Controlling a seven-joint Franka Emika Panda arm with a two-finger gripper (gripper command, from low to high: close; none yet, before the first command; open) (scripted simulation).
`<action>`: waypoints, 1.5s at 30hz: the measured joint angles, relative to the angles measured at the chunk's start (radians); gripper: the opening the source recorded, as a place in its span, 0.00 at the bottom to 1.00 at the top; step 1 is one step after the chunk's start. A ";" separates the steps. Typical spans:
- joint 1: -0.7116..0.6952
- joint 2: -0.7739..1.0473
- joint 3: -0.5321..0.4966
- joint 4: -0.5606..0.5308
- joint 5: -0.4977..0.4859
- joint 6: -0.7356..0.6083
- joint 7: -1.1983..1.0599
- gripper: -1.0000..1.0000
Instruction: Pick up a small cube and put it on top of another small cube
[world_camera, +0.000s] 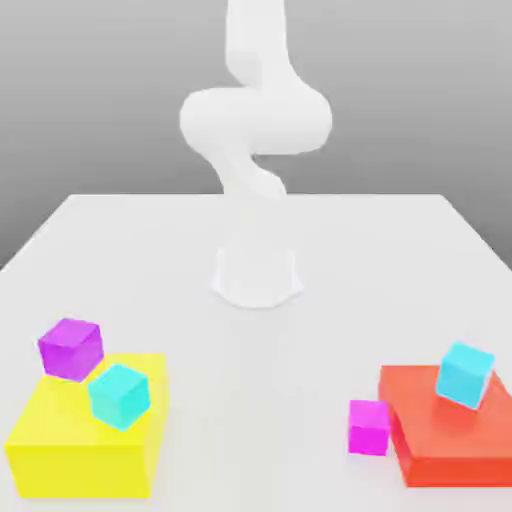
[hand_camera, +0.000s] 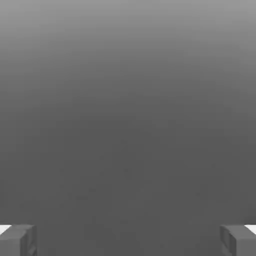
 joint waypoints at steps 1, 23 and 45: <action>-0.003 0.041 0.017 -0.014 -0.032 0.017 -0.020 0.50; 0.097 0.797 0.172 -0.319 -0.124 0.424 -0.835 0.50; 0.152 0.999 0.130 -0.311 -0.138 0.593 -0.892 0.00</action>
